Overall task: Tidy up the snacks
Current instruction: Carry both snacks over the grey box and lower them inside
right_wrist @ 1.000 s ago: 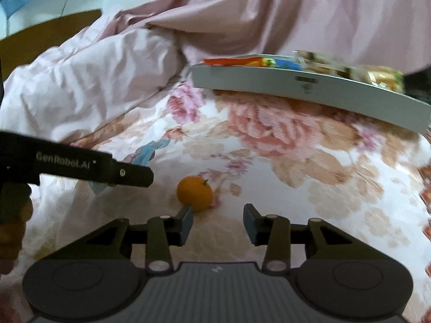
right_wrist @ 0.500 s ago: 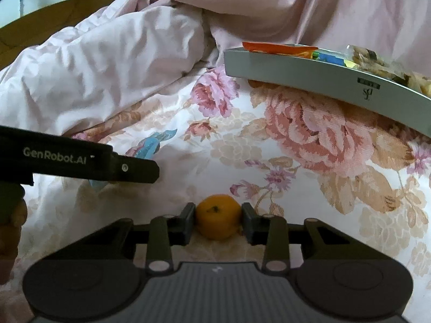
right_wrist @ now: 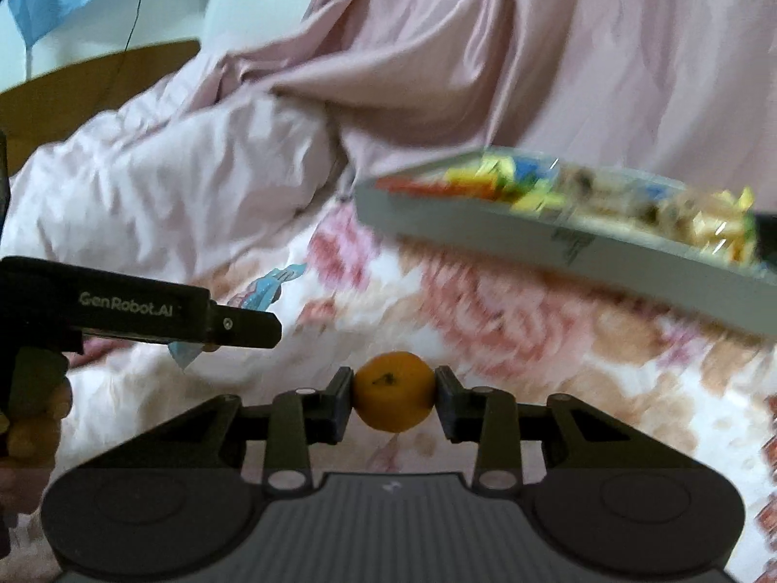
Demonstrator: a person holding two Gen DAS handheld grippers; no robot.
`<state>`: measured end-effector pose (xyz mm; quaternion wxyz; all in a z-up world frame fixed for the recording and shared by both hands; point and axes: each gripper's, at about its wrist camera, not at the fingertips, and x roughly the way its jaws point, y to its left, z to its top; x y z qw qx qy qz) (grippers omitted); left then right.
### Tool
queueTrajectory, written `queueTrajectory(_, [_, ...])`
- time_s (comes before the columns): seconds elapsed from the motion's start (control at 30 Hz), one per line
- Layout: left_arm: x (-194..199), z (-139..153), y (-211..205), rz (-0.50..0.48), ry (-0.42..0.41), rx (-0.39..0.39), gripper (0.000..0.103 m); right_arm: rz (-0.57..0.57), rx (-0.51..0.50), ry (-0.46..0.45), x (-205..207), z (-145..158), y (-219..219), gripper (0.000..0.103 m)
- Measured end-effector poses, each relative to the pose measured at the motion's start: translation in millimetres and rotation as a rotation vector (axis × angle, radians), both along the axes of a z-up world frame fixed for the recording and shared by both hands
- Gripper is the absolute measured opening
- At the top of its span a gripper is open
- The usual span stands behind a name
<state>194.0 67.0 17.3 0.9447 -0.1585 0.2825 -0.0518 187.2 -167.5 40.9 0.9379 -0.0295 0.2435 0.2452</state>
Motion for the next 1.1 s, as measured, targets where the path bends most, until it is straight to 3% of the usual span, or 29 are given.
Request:
queueTrajectory(0.23, [48.0,49.8,-27.7,-0.025,-0.093,-0.020,0.060,-0.084,-0.012,-0.110,24.5,39.6,-35.1,0.040])
queueTrajectory(0.43, [88.5,72.8,-56.7,-0.040,-0.137,0.008,0.060,-0.182,-0.010,-0.136,52.9,52.4,-59.7,0.040])
queueTrajectory(0.77, [130.9,66.5,-89.7,-0.061,-0.105,0.060,0.060,-0.251,-0.028,-0.137,80.2,40.7,-74.4,0.040])
queueTrajectory(1.1, [145.0,50.3,-101.3,-0.061,-0.077,0.089,0.061,-0.264,-0.064,-0.145,81.0,27.1,-74.0,0.040])
